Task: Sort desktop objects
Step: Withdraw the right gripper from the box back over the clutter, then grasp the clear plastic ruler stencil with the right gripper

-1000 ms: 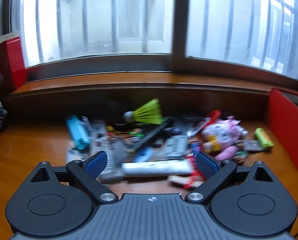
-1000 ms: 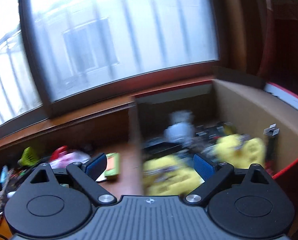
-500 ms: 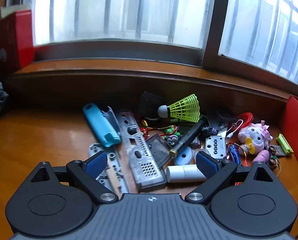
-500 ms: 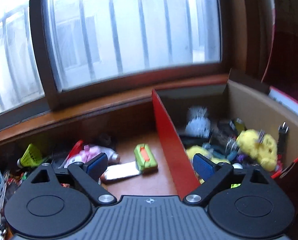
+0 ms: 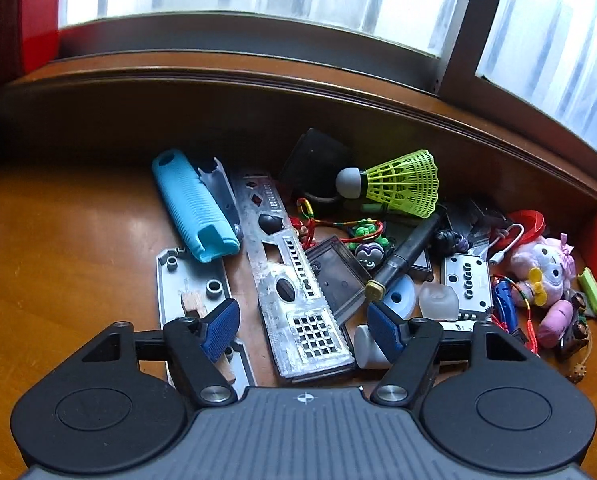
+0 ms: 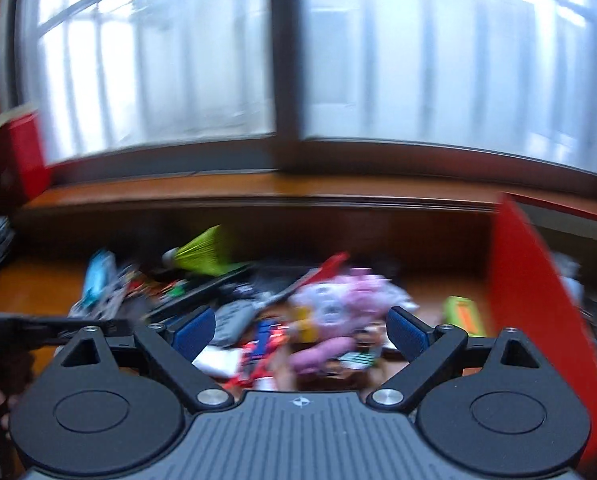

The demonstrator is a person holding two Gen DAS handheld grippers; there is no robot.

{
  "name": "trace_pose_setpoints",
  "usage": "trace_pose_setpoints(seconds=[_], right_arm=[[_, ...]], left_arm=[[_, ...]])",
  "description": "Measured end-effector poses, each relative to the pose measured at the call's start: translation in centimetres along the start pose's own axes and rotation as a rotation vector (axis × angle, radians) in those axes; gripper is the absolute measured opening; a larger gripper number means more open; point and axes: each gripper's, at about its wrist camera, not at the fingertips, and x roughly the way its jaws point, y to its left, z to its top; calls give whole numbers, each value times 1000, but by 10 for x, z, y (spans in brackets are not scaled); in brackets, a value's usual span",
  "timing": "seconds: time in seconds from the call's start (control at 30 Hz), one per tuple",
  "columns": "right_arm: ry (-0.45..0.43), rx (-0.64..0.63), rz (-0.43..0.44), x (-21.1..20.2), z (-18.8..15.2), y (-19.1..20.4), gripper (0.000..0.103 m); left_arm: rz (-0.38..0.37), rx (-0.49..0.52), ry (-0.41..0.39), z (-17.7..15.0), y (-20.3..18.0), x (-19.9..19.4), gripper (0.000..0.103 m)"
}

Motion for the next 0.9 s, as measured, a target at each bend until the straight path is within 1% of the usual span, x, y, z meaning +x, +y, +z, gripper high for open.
trace_pose_setpoints(seconds=[0.07, 0.1, 0.33, 0.43, 0.53, 0.67, 0.77, 0.9], right_arm=[[10, -40, 38, 9, 3, 11, 94], [15, -56, 55, 11, 5, 19, 94], [50, -132, 166, 44, 21, 55, 94], [71, -144, 236, 59, 28, 68, 94], [126, -93, 336, 74, 34, 75, 94], [251, 22, 490, 105, 42, 84, 93], [329, 69, 565, 130, 45, 95, 93], [399, 141, 631, 156, 48, 109, 92]], left_arm=[[2, 18, 4, 0, -1, 1, 55], [5, 28, 12, 0, -2, 2, 44], [-13, 0, 15, -2, 9, -8, 39], [-29, -11, 8, -3, 14, -16, 38], [-49, -4, 2, -6, 17, -24, 38], [-85, -20, 2, -11, 23, -31, 38], [-126, -59, -9, -12, 31, -38, 37], [-155, -96, -30, -12, 38, -44, 36]])
